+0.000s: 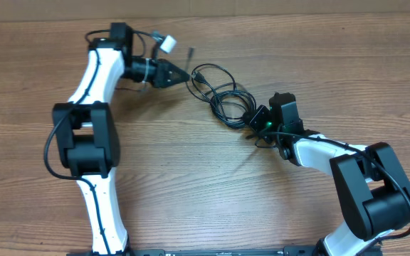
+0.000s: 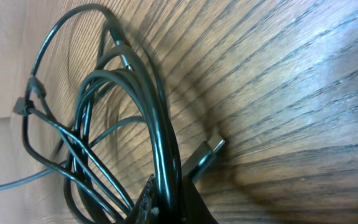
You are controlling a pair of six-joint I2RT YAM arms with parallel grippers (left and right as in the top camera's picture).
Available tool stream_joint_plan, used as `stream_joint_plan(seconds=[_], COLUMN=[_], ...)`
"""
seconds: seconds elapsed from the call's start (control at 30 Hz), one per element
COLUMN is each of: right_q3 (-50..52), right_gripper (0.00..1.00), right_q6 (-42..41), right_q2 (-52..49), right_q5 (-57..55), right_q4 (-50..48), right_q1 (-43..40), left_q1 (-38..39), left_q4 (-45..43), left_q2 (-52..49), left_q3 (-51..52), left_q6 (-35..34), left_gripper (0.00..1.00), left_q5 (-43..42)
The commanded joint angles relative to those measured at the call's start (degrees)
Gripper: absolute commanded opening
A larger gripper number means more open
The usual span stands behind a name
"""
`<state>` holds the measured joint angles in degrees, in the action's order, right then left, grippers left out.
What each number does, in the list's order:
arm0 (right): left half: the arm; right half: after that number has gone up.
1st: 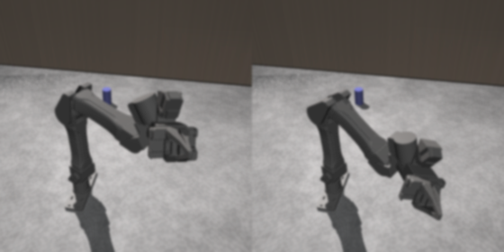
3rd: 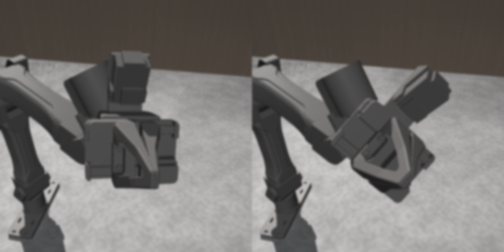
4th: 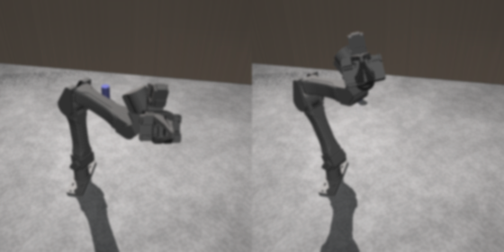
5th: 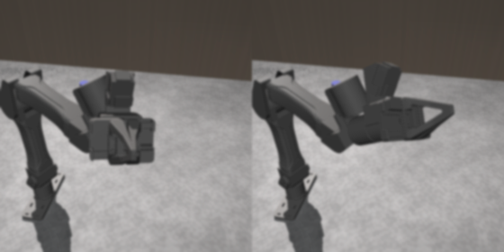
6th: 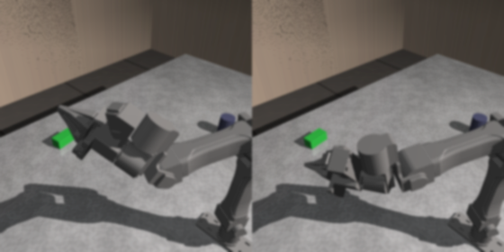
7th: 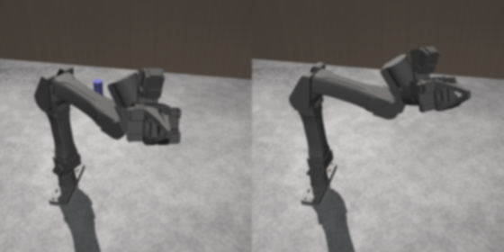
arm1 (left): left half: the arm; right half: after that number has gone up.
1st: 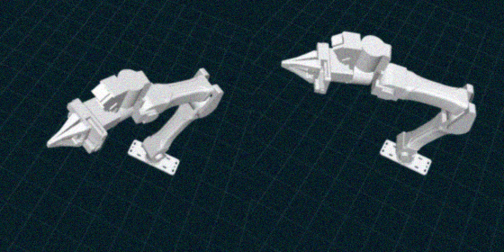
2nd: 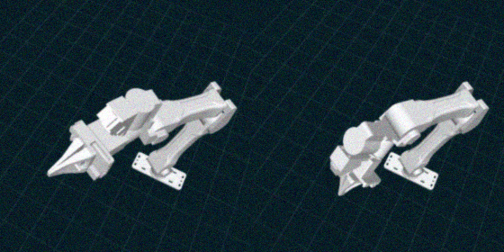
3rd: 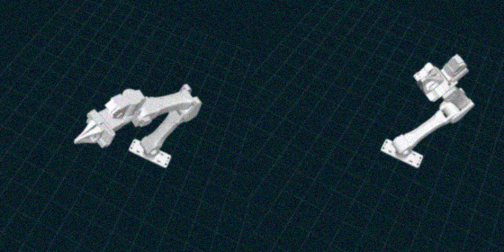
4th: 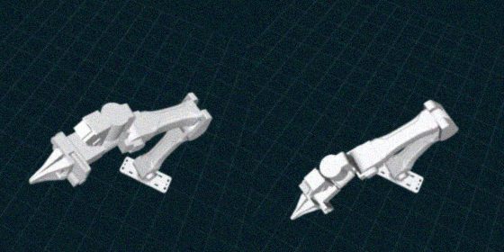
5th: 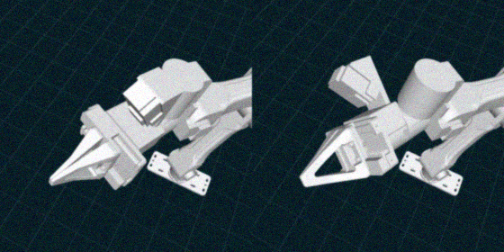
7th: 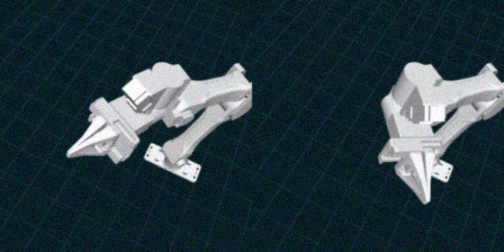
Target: Untangle cables
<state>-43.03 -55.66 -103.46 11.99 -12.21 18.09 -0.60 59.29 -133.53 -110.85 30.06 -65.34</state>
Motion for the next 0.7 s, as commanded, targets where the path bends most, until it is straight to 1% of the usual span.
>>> stream_joint_plan(seconds=[0.0,0.1,0.17,0.27,0.33,0.37,0.43,0.47,0.5,0.6,0.67], right_q3=[0.1,0.1,0.0,0.0,0.1,0.0,0.0,0.0,0.0,-0.3,-0.6], right_gripper=[0.04,0.04,0.04,0.04,0.04,0.04,0.04,0.04,0.04,0.04,0.04], right_q6=[0.5,0.4,0.5,0.5,0.5,0.5,0.5,0.8,1.6,5.1,7.3], right_q2=[-0.3,-0.3,-0.3,-0.3,-0.3,-0.3,-0.3,-0.3,-0.3,-0.3,-0.3], right_q5=[-2.1,-2.1,-2.1,-2.1,-1.9,-1.9,-1.8,-1.7,-0.8,3.7,8.4], right_q4=[-0.3,-0.8,-1.1,-1.2,-1.1,-1.1,-1.0,-1.0,-1.0,-1.0,-0.7], right_q1=[-0.2,-0.2,-0.2,-0.2,-0.2,-0.2,-0.2,-0.3,-0.7,-2.4,-4.5], left_q1=[-2.6,-3.6,-3.6,-2.6,-1.6,-1.0,0.3,1.1,1.9,4.5,6.3], left_q4=[-0.7,-1.0,-0.5,0.7,1.8,2.2,2.5,3.0,3.7,6.5,8.0], left_q2=[-0.8,-0.8,-0.8,-0.8,-0.8,-0.8,-0.8,-0.8,-0.8,-0.8,-0.8], left_q3=[-1.5,-1.4,-1.4,-1.4,-1.4,-1.4,-1.6,-2.0,-2.5,-5.3,-7.6], left_q6=[-9.0,-17.1,-22.1,-18.5,-17.3,-17.1,-17.1,-16.9,-16.1,-12.4,-10.1], left_gripper=[0.04,0.04,0.04,0.04,0.06,0.15,0.43,0.5,0.63,0.8,0.83], left_q5=[5.7,15.4,19.7,20.4,22.9,24.5,27.3,29.0,30.7,33.7,33.8])
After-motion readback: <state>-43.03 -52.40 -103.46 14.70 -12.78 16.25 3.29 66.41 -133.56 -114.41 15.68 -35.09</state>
